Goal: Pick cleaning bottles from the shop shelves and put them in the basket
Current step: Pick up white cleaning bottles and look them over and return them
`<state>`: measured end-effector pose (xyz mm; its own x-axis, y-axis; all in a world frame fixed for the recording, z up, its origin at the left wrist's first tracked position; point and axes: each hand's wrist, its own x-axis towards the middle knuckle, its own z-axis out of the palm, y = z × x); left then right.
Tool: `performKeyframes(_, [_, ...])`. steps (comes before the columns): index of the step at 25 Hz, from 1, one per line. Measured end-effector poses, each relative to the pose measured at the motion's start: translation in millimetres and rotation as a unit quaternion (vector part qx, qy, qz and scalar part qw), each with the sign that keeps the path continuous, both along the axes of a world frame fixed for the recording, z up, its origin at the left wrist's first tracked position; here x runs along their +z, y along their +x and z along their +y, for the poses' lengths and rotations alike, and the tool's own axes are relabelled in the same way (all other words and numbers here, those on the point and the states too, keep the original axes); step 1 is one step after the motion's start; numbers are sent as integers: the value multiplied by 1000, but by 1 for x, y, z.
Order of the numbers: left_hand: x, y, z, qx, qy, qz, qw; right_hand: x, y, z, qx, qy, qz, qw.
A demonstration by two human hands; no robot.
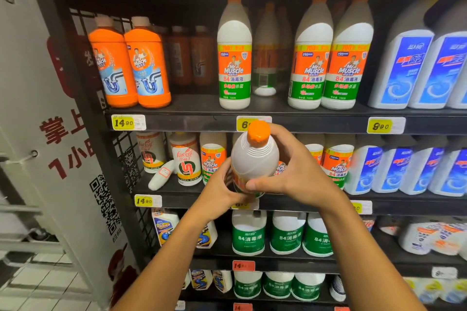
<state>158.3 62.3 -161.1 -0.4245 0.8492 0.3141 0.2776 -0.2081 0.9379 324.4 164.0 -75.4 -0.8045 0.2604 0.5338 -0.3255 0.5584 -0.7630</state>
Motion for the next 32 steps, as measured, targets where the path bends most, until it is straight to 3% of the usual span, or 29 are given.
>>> performKeyframes(11, [5, -1, -7, -54, -45, -5, 998, 7, -3, 2, -47, -9, 47, 998])
performKeyframes(15, [14, 10, -14, -106, -27, -51, 993, 18, -6, 6, -66, -71, 54, 994])
performKeyframes(20, [23, 30, -22, -98, -12, -106, 989, 23, -10, 14, -34, -160, -8, 986])
performKeyframes(27, [72, 53, -37, -58, -69, -91, 992, 29, -31, 19, -74, -367, -64, 925])
performKeyframes(32, [106, 58, -40, -24, -89, -91, 992, 39, -42, 20, -39, -432, -78, 897])
